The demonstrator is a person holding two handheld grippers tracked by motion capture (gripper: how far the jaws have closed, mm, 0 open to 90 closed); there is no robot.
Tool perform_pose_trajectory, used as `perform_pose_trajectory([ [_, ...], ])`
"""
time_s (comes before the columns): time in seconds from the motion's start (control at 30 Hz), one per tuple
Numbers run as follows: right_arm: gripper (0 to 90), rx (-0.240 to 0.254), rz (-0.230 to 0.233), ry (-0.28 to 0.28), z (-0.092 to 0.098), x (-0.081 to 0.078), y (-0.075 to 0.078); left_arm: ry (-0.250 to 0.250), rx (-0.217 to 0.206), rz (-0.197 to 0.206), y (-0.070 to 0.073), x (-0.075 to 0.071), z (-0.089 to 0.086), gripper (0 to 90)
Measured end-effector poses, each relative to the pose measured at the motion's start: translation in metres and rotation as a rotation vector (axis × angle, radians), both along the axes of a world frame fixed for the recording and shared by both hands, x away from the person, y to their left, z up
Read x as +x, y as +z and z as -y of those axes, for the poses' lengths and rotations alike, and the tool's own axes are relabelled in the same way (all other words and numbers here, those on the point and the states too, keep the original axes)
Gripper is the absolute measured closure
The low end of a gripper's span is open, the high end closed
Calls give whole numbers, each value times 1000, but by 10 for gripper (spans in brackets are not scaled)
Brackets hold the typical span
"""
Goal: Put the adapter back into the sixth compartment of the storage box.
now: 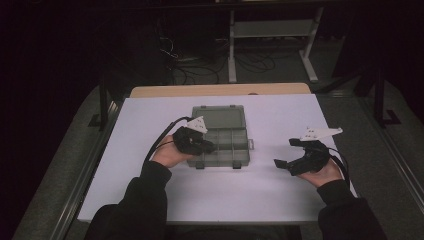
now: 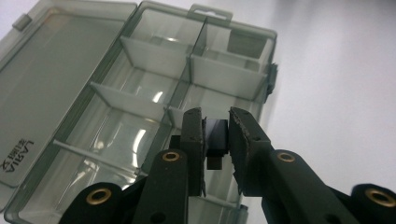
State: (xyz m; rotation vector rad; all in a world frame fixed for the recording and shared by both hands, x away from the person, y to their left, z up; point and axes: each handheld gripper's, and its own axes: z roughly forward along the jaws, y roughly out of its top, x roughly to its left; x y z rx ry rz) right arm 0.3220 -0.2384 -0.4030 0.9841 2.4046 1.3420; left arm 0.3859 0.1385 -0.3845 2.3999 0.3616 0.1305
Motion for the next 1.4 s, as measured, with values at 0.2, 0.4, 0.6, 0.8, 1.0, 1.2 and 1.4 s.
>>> perform_pose_trajectory([
  [0.2,0,-1,-1,1,0,0,0,11,5,-4,-8,1,-1,760],
  [0.4,0,-3,-1,3,0,0,0,21,9,-10,-14,2,-1,760],
  [0.6,0,-4,-1,3,0,0,0,14,39,-5,-19,3,4,760],
  [0.8,0,-3,1,5,-1,0,0,21,49,-17,-24,6,5,760],
  [1.0,0,-2,1,6,-1,0,0,22,51,-26,-25,7,4,756],
  [1.2,0,-3,2,6,-1,0,0,16,33,-21,-22,5,4,714],
  [1.4,0,-3,4,3,-1,0,0,11,12,-31,-19,4,1,646],
])
